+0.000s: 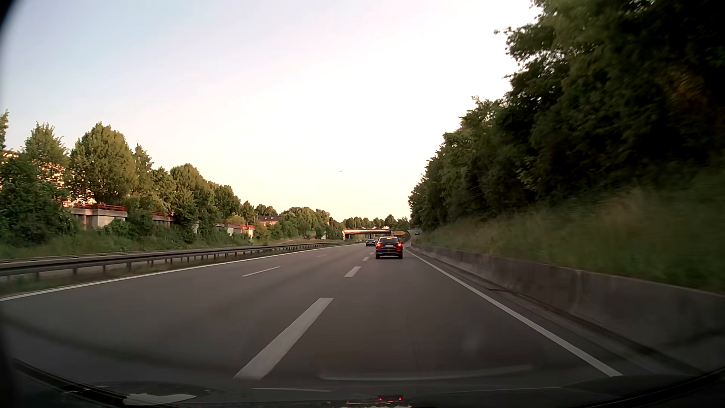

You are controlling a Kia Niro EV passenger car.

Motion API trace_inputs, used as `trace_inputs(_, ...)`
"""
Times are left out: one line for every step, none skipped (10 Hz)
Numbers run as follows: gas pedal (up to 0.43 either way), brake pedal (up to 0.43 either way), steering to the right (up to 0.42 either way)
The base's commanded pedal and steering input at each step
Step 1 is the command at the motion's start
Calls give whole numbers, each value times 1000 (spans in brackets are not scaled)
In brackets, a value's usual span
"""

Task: Follow the waypoints while adhering to traffic rules and regulations

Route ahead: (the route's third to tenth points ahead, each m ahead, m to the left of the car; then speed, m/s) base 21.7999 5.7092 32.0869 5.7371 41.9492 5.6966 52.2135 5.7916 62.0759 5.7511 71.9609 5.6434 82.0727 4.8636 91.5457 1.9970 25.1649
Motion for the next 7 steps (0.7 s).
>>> trace_inputs(87, 18, -1)
trace_inputs(98, 18, 0)
trace_inputs(98, 18, 0)
trace_inputs(98, 18, 0)
trace_inputs(110, 18, 1)
trace_inputs(110, 18, 1)
trace_inputs(118, 18, 1)
